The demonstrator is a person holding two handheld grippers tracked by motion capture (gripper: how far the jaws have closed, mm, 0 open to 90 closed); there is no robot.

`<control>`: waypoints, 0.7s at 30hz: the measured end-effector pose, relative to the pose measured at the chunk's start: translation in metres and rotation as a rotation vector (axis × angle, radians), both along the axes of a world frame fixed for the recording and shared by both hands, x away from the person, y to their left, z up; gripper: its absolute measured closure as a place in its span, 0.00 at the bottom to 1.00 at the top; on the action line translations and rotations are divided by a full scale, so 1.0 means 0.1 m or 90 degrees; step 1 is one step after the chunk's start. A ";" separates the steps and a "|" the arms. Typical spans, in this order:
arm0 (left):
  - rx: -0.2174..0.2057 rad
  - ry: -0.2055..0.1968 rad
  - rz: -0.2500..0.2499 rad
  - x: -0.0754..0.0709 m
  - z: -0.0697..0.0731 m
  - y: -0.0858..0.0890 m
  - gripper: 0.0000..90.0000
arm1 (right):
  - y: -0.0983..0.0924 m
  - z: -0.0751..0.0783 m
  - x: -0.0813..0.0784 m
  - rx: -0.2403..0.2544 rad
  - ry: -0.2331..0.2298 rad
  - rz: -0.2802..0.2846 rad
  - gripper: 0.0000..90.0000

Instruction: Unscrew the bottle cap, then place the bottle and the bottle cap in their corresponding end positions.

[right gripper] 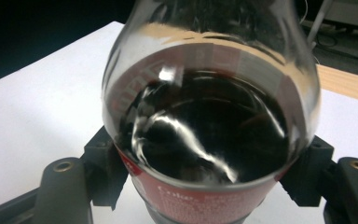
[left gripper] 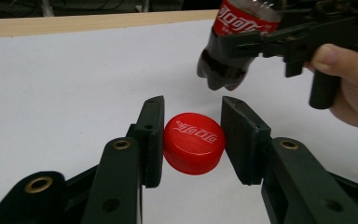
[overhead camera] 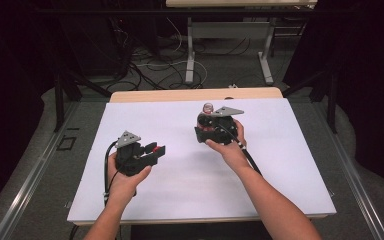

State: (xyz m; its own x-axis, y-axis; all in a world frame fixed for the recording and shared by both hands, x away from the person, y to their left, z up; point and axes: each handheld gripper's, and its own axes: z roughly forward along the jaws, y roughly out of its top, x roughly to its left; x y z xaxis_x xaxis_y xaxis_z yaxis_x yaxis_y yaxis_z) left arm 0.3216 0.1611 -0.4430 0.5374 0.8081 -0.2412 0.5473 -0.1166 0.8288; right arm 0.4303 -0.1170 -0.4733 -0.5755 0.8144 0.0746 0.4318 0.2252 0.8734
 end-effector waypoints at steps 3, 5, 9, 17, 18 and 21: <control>0.001 0.003 0.000 0.01 0.00 0.02 0.68 | 0.05 -0.10 0.11 -0.014 -0.009 -0.003 0.32; 0.000 0.002 0.001 0.01 0.00 0.02 0.68 | 0.09 -0.18 0.15 -0.028 -0.008 -0.007 0.32; -0.002 0.004 0.002 0.02 -0.02 0.03 0.68 | 0.16 -0.29 0.21 -0.036 -0.004 0.000 0.32; -0.005 0.007 -0.001 0.02 -0.04 0.04 0.68 | 0.24 -0.44 0.27 -0.035 0.005 -0.007 0.31; -0.005 0.008 0.000 0.02 -0.04 0.04 0.68 | 0.24 -0.46 0.28 -0.034 0.005 -0.008 0.31; -0.006 0.007 0.003 0.02 -0.05 0.03 0.68 | 0.24 -0.52 0.30 -0.031 0.007 -0.013 0.31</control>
